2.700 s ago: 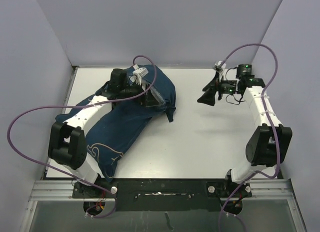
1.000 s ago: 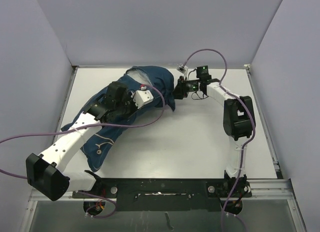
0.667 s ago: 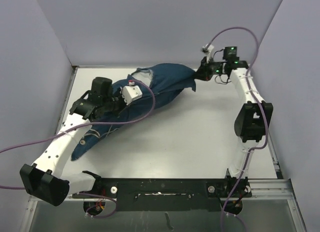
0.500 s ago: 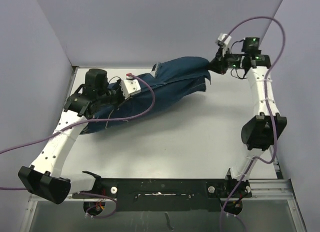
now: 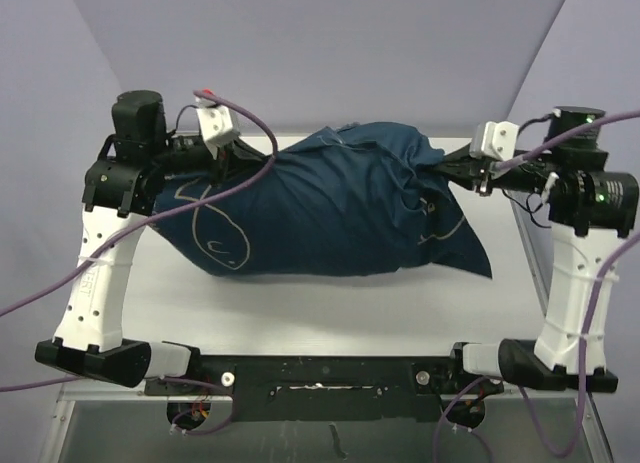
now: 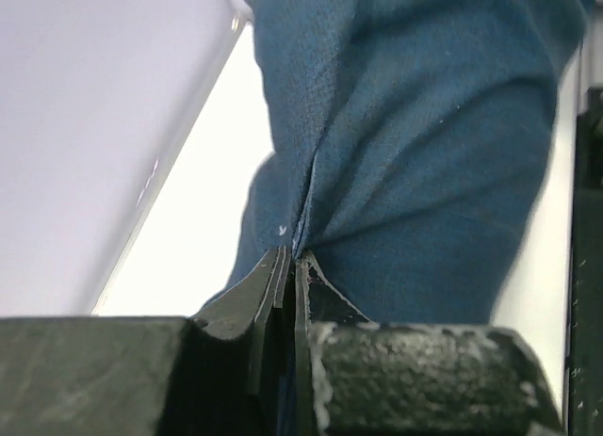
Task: Put the pillow into the pillowcase
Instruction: Turn over the pillow at the center of the board.
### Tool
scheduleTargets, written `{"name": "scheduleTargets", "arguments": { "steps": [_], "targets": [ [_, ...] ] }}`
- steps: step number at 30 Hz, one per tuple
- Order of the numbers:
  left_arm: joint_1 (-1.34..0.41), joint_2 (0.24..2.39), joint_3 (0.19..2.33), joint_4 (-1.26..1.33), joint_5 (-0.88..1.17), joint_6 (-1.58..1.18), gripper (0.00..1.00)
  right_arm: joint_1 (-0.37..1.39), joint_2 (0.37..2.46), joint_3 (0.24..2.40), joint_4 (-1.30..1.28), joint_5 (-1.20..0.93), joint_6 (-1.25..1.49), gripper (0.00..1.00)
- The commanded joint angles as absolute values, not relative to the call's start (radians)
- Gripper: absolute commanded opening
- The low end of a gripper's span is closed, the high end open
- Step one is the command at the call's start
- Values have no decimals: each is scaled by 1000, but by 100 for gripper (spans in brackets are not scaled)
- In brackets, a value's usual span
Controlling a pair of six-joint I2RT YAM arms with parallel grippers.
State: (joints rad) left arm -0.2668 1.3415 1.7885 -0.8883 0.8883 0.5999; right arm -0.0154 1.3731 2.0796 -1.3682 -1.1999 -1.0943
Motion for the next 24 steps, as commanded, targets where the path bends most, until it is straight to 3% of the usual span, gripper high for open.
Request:
{"name": "scheduleTargets", "arguments": {
  "steps": [1, 5, 7, 8, 9, 10, 11, 14, 15, 20, 24],
  "targets": [
    [-138, 1380, 1839, -408, 1217, 179, 0, -97, 1259, 1922, -1064, -1170, -680, 0],
    [-123, 1579, 1780, 158, 1277, -368, 0, -143, 1217, 1644, -754, -852, -308, 5],
    [-153, 1728, 1816, 239, 1175, -520, 6, -163, 1286, 1590, -709, -732, -243, 11],
    [-177, 1808, 1839, 182, 1071, -526, 21, -174, 1335, 1593, -711, -681, -229, 22],
    [-200, 1843, 1863, 88, 947, -478, 46, -188, 1388, 1619, -731, -657, -232, 31],
    [-226, 1865, 1899, -56, 766, -405, 80, -212, 1445, 1670, -766, -659, -237, 40],
    [-251, 1879, 1945, -159, 605, -332, 96, -240, 1490, 1730, -821, -684, -237, 54],
    [-248, 1844, 2014, -245, 359, -284, 98, -316, 1548, 1871, -877, -756, -237, 92],
    [-222, 1817, 1999, -225, 354, -315, 98, -329, 1533, 1883, -863, -757, -254, 99],
    [-90, 1632, 1841, -102, 534, -580, 98, -347, 1375, 1753, -643, -578, -175, 98],
    [-1, 1479, 1728, -86, 589, -647, 98, -367, 1343, 1802, -661, -538, -3, 98]
  ]
}}
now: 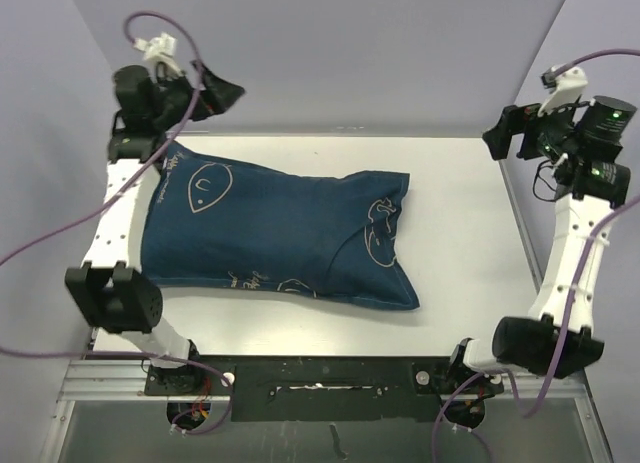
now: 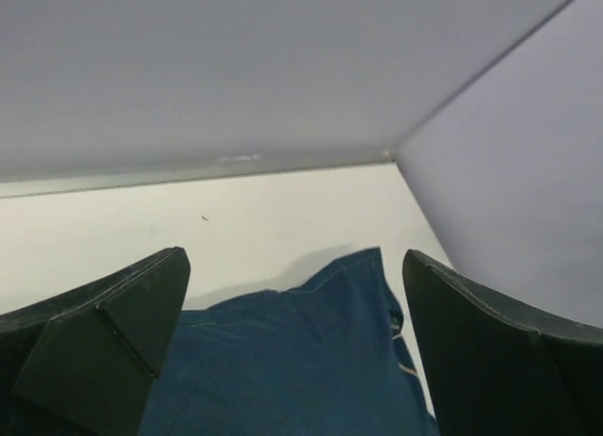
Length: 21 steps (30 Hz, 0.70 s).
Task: Put the pillow into the pillowcase
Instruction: Turn over the pillow at the center of the board, then reset both arms
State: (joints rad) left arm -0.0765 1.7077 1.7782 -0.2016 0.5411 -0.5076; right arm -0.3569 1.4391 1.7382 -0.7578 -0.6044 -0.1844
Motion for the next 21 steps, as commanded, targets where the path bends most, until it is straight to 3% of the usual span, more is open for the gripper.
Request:
{"name": "scheduleTargets", "arguments": {
  "steps": [1, 7, 21],
  "targets": [
    [20, 1452, 1728, -110, 589, -642, 98, -371, 1344, 1826, -677, -553, 27, 98],
    [72, 1384, 1878, -340, 600, -556, 98, -389, 1361, 1951, -726, -595, 147, 98],
    [74, 1364, 1918, -349, 687, -592, 98, -397, 1335, 1998, -805, -608, 75, 98]
  ]
}}
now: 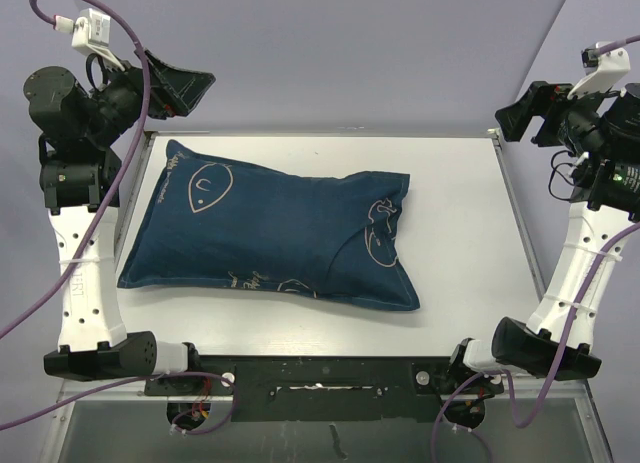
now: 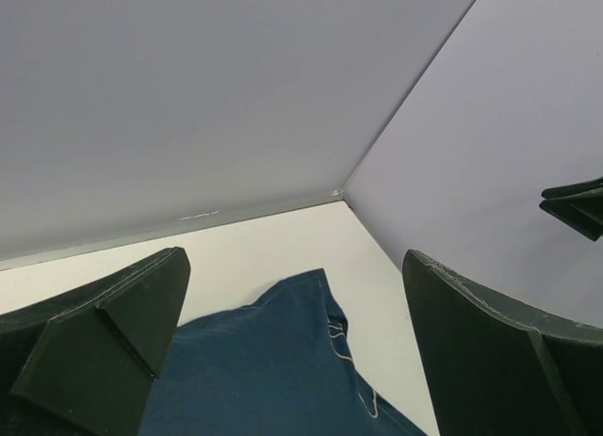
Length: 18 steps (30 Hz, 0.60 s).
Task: Put the pillow into the pillowcase
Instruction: Reset both arms
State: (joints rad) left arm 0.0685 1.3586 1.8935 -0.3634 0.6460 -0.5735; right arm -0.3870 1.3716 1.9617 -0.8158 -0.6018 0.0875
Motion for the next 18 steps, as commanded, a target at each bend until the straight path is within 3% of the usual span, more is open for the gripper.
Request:
{"name": "scheduleTargets", "arguments": {
  "steps": [1, 13, 18],
  "targets": [
    [75, 1366, 1916, -349, 691, -593, 98, -397, 1333, 2001, -807, -606, 73, 98],
    [92, 1361, 1880, -331, 719, -609, 98, -411, 1317, 1973, -759, -597, 76, 98],
    [140, 1343, 1737, -40, 819, -835, 98, -411, 1313, 1943, -724, -612, 56, 98]
  ]
}}
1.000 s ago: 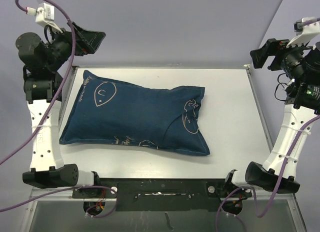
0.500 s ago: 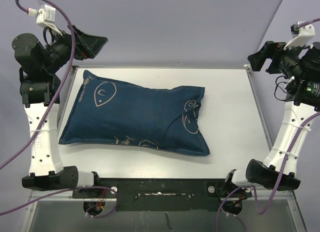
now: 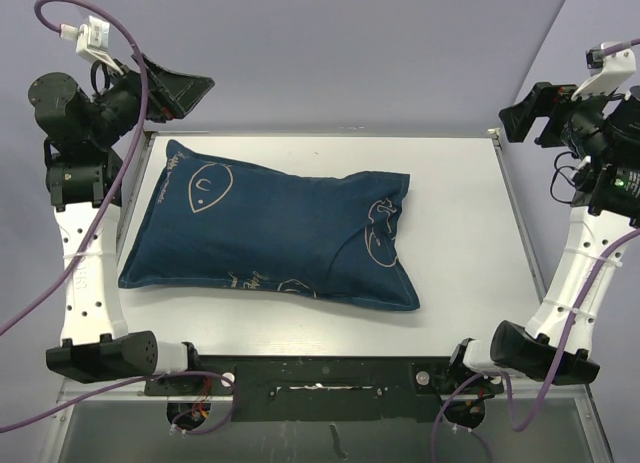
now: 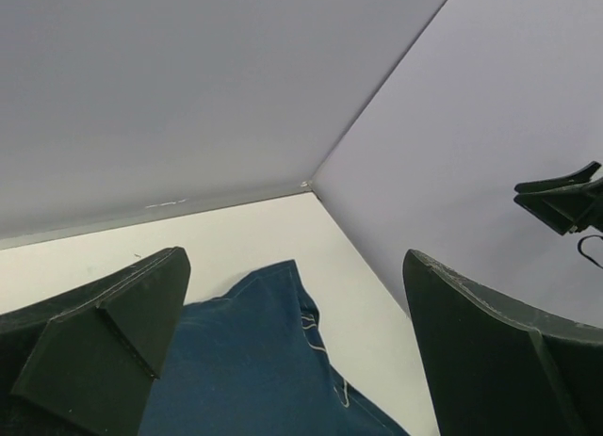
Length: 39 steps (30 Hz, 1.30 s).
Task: Put the pillow into the pillowcase
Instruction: Reset both arms
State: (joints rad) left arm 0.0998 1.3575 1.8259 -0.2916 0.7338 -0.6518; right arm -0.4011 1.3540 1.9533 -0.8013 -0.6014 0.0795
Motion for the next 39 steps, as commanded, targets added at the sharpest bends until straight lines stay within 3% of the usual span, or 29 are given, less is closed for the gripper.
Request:
{"name": "scheduleTargets", "arguments": {
  "steps": [1, 6, 13, 39],
  "targets": [
    [149, 1343, 1713, 11, 827, -875, 98, -411, 1311, 1938, -721, -612, 55, 98],
    [151, 1342, 1750, -109, 790, -785, 98, -411, 1306, 1926, -722, -649, 47, 98],
    [106, 1343, 1900, -510, 579, -454, 98, -411, 1306, 1913, -703, -737, 42, 98],
    [116, 1314, 1834, -517, 581, -402, 98, -413, 1297, 1899, -703, -660, 113, 98]
  ]
}}
